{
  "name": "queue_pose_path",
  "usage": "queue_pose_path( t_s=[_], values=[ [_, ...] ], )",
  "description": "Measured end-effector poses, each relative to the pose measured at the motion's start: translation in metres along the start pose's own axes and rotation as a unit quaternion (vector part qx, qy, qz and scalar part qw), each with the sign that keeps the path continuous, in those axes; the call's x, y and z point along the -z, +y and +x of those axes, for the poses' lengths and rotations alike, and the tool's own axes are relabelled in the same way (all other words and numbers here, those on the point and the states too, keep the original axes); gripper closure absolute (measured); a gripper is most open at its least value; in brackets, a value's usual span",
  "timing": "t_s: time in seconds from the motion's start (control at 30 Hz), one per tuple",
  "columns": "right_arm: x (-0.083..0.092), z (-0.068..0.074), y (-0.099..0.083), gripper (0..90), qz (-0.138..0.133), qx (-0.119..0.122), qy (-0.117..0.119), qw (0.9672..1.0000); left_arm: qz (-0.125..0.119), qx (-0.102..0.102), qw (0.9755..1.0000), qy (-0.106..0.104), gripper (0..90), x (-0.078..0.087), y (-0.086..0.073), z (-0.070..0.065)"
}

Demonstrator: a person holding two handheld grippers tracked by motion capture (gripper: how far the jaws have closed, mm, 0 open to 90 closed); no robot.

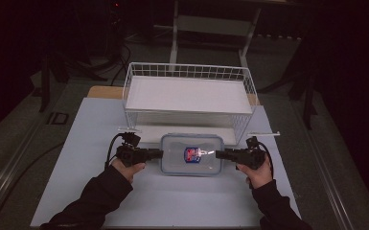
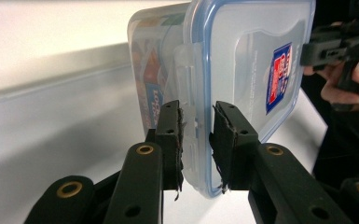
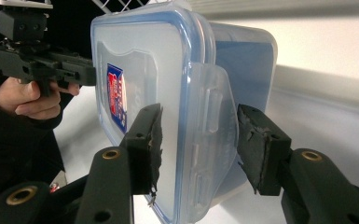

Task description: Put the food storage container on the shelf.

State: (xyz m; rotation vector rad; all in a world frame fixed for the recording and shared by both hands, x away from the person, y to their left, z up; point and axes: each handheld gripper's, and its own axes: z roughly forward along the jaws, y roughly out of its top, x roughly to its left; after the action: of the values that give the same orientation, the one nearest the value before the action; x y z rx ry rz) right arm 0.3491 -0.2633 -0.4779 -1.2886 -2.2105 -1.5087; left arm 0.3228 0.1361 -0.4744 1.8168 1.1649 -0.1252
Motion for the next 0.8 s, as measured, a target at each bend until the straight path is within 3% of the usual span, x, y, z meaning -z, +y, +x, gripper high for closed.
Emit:
queue_pose_path(
  t_s=[0.17, 0.4, 0.57, 0.8],
  values=[
    [-0.007, -0.008, 0.009, 51.8, -0.005, 0.007, -0.003, 1.0000, -0.013, 0.009, 0.9999, -0.007, 72.5, -0.005, 0.004, 0.012],
    [-0.018, -0.017, 0.019, 51.4, -0.009, 0.008, -0.012, 0.9999, -0.015, 0.014, 0.9998, 0.003, 72.6, -0.014, 0.011, 0.023],
    [-0.023, -0.025, 0.025, 51.0, -0.015, 0.006, -0.016, 0.9997, -0.022, 0.014, 0.9996, 0.010, 72.6, -0.018, 0.017, 0.028],
    [-0.027, -0.034, 0.032, 49.5, -0.028, 0.009, -0.018, 0.9994, -0.036, 0.016, 0.9992, 0.005, 72.6, -0.021, 0.027, 0.030]
  ],
)
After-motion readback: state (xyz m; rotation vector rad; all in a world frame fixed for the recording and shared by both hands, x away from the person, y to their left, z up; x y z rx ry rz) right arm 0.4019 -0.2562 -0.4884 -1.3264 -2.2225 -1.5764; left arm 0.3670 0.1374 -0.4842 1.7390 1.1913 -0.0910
